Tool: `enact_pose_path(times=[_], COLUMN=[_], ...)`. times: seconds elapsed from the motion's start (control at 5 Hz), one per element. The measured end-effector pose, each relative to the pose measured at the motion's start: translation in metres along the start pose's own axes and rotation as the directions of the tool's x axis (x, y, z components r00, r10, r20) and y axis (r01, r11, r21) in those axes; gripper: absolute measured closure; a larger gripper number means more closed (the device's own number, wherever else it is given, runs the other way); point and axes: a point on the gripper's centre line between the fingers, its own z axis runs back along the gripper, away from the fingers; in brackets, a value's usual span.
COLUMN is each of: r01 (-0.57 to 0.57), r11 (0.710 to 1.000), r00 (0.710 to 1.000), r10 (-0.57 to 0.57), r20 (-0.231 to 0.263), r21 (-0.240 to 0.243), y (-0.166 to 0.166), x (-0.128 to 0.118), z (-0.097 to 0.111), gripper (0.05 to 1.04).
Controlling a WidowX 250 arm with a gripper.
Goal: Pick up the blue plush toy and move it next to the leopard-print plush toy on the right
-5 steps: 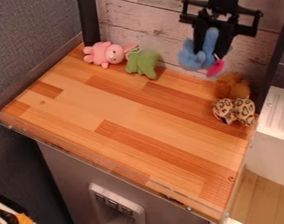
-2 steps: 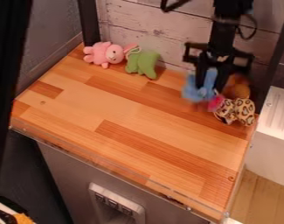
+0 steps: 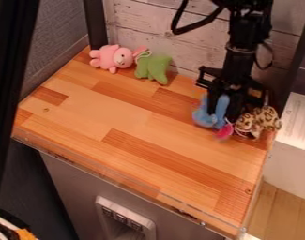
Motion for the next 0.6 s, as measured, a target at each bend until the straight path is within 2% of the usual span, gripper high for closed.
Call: enact_pose_path(times=[0.2,0.4,0.6], r01=[-0.004,-0.030,-0.074], r11=[1.000,1.000,0.997], r00=[1.000,0.999,0.997], r10=[0.004,0.030,0.074], r20=[0.018,0.025,-0.003], r21=[-0.003,-0.007,-0.011], y=[0.000,-0.001,0.015], x=[-0.003,-0.004,-0.003], z=[-0.002,-0.003,0.007], gripper=[0.650,0.340,0.102])
